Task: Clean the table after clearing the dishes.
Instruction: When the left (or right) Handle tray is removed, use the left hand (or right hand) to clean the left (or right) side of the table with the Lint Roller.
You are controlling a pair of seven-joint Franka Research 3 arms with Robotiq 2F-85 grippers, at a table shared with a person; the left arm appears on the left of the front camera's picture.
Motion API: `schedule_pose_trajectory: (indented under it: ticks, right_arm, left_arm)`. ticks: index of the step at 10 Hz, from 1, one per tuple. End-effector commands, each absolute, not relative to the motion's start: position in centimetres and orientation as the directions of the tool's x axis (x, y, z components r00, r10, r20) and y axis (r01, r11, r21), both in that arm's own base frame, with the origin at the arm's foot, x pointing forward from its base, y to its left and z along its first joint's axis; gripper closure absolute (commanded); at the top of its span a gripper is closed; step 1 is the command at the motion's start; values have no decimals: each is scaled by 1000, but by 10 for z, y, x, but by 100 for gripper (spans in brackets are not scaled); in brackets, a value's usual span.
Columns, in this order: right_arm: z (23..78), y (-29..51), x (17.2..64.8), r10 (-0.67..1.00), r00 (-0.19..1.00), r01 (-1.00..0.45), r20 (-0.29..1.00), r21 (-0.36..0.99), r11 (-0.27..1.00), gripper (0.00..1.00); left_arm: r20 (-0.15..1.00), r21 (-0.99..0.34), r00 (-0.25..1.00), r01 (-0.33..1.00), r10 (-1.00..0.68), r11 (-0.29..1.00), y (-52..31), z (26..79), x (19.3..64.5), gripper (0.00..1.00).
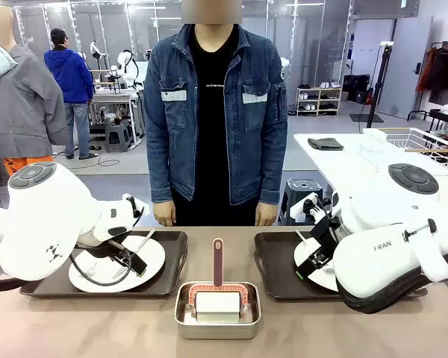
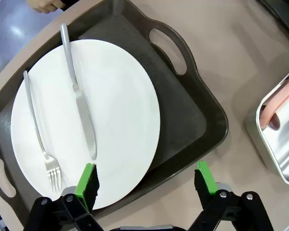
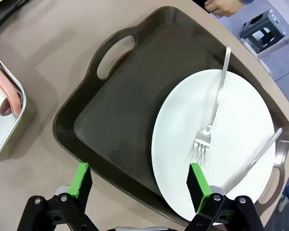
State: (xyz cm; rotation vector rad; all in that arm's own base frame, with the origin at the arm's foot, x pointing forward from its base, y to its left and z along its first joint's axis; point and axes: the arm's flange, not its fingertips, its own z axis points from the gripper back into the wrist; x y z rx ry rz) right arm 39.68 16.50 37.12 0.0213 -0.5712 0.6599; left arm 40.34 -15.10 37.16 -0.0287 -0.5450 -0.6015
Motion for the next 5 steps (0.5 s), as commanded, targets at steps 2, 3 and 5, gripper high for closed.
schedule_pose_trajectory:
  ticks: [2,3,5]
  right_arm:
    - [371,165,397,573,643,-585,508,-158,796,0]
    - [371,165,397,573,643,-585,508,-158,796,0]
    - [371,165,397,573,643,-585,508,-158,796,0]
  left_arm:
    - [495,130,688,545,-531,828,-151,372,403,0]
    - [495,130,688,545,-531,828,-151,372,403,0]
    - [495,130,688,545,-531,828,-151,372,403,0]
